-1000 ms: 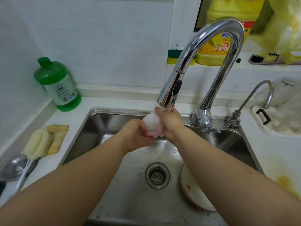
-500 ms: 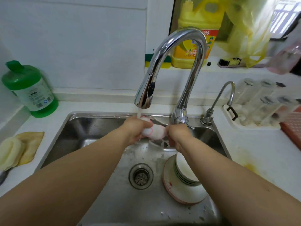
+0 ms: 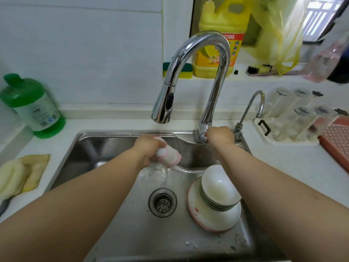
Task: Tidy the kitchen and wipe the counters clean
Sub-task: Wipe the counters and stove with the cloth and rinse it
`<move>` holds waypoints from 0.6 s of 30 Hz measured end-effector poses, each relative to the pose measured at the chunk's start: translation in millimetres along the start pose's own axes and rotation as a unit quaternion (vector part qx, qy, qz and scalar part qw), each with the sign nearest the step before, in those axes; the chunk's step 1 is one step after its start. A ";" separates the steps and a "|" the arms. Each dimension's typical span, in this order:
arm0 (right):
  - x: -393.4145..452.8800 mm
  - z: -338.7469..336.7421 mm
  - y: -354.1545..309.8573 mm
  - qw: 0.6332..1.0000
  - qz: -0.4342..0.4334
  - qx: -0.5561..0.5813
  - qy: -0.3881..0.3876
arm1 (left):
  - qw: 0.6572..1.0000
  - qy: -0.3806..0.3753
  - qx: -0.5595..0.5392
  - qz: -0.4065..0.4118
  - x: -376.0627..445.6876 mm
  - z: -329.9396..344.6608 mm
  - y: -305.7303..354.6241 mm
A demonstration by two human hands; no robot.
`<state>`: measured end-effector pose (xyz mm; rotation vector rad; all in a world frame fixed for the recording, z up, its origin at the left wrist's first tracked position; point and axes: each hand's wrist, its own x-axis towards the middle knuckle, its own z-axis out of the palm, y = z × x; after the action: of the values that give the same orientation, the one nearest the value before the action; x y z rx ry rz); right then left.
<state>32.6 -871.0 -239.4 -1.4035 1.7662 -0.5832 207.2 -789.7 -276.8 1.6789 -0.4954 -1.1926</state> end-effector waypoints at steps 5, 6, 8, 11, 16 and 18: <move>-30.0 30.4 8.2 0.979 -0.105 -0.058 -0.166 | 0.990 -0.031 -0.123 -0.065 -9.5 -10.8 3.0; -37.2 42.3 10.8 0.955 -0.149 -0.099 -0.235 | 0.984 -0.048 -0.153 -0.076 -12.1 -13.4 4.6; -43.6 60.3 12.5 0.914 -0.247 -0.174 -0.271 | 0.970 -0.078 -0.209 -0.096 -21.8 -18.0 9.0; -45.6 68.7 4.8 0.905 -0.322 -0.179 -0.215 | 0.958 -0.130 -0.230 -0.111 -30.5 -30.7 11.8; -44.7 70.7 -5.7 0.860 -0.365 -0.283 -0.216 | 0.968 -0.208 0.064 -0.127 -40.6 -49.8 10.0; -48.2 72.5 -10.4 0.841 -0.376 -0.308 -0.240 | 0.963 -0.208 0.137 -0.105 -43.6 -48.8 8.2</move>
<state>100.7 -819.6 -259.6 -2.4694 0.9665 0.0150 232.7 -736.8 -246.8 1.7457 -0.7837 -1.7124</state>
